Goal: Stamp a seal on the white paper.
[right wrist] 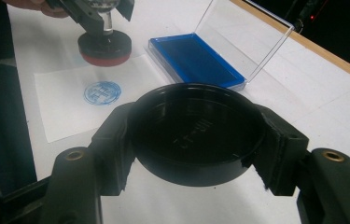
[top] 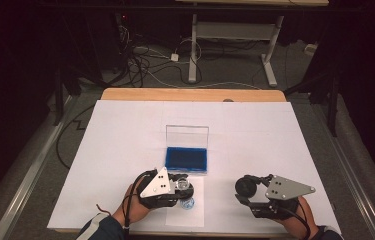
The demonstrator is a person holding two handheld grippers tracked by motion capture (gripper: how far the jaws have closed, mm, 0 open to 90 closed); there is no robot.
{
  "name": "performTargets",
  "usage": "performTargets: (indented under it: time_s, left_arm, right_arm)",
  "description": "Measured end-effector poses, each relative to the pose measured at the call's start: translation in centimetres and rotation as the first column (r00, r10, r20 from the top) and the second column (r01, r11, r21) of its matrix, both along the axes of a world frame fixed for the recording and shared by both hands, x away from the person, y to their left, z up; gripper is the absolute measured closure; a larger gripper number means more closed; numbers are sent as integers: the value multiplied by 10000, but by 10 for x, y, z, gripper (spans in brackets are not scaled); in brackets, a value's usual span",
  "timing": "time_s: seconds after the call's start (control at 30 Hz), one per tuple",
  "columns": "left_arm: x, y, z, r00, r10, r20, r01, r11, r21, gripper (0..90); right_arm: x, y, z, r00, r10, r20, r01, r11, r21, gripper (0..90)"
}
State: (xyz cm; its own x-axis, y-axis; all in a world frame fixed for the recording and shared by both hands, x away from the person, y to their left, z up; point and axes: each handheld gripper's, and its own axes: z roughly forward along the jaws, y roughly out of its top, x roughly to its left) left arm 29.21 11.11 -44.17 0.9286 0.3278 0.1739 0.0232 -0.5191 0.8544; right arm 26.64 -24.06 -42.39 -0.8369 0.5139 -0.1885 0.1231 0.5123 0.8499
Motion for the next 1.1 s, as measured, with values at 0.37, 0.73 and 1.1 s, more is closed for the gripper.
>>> performTargets:
  time_s: [0.37, 0.73, 1.1]
  left_arm:
    - [-1, 10, 11, 9992, 361, 175, -354, 9985, -408, 545]
    - [-2, 22, 18, 9970, 705, 318, -683, 9955, -656, 544]
    - [-1, 36, 22, 9939, 1031, 397, -1002, 9925, -707, 544]
  right_arm:
    - [0, -1, 2, 10000, -14, 78, 14, 10000, 48, 378]
    - [-1, -3, 3, 9999, -52, 160, 51, 9999, 90, 378]
    - [-1, -4, 4, 9998, -67, 173, 65, 9999, 141, 378]
